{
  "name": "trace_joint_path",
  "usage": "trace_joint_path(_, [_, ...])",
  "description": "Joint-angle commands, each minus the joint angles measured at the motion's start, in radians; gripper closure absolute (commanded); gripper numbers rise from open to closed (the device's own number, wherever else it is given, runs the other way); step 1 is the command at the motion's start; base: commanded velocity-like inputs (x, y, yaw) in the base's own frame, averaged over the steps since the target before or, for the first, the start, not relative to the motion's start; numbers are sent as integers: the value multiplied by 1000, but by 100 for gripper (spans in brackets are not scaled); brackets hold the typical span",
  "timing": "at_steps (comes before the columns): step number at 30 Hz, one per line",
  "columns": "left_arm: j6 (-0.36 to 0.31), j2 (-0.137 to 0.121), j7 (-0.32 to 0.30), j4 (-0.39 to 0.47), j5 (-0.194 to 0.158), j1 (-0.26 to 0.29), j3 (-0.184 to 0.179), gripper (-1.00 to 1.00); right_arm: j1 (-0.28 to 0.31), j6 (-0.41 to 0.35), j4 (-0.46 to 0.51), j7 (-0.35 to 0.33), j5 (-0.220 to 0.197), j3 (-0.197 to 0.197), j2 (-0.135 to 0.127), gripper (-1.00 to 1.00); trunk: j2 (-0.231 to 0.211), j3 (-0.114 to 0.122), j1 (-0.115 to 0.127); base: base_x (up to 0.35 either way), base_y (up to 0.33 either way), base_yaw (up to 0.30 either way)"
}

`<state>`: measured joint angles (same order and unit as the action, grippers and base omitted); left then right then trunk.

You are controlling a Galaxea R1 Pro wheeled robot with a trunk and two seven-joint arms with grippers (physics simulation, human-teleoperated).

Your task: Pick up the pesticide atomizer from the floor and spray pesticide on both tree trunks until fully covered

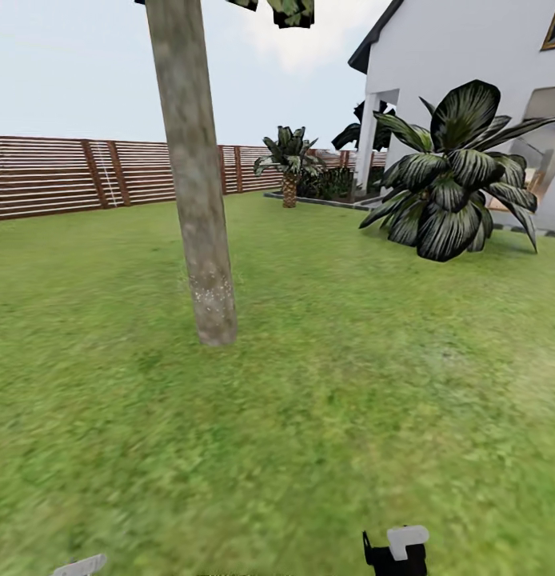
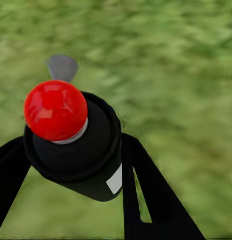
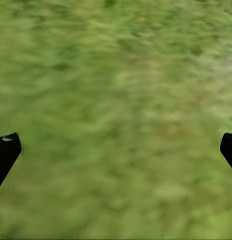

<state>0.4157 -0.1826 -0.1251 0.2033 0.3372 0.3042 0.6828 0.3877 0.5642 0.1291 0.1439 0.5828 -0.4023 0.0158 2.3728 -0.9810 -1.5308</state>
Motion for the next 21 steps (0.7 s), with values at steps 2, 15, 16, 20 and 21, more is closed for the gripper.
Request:
trace_joint_path(2, [3,0,-6,-1,7,1,9,100,0,2,-1,7,11,-4,1,-100,0,-1,0,-7,0,282])
trace_joint_path(15, [3,-1,-7,-1,7,1,9,100,0,2,-2,6,12,-3,1,-100,0,-1,0,-4,0,282])
trace_joint_path(16, [3,-1,-7,-1,7,1,9,100,0,2,-2,6,12,-3,1,-100,0,-1,0,-176,14,282])
trace_joint_path(20, [3,-1,-7,-2,6,1,9,100,0,2,-2,6,12,-3,1,-100,0,-1,0,-279,67,282])
trace_joint_path(21, [3,-1,-7,-1,6,1,9,100,0,2,-2,6,12,-3,1,-100,0,-1,0,-322,90,282])
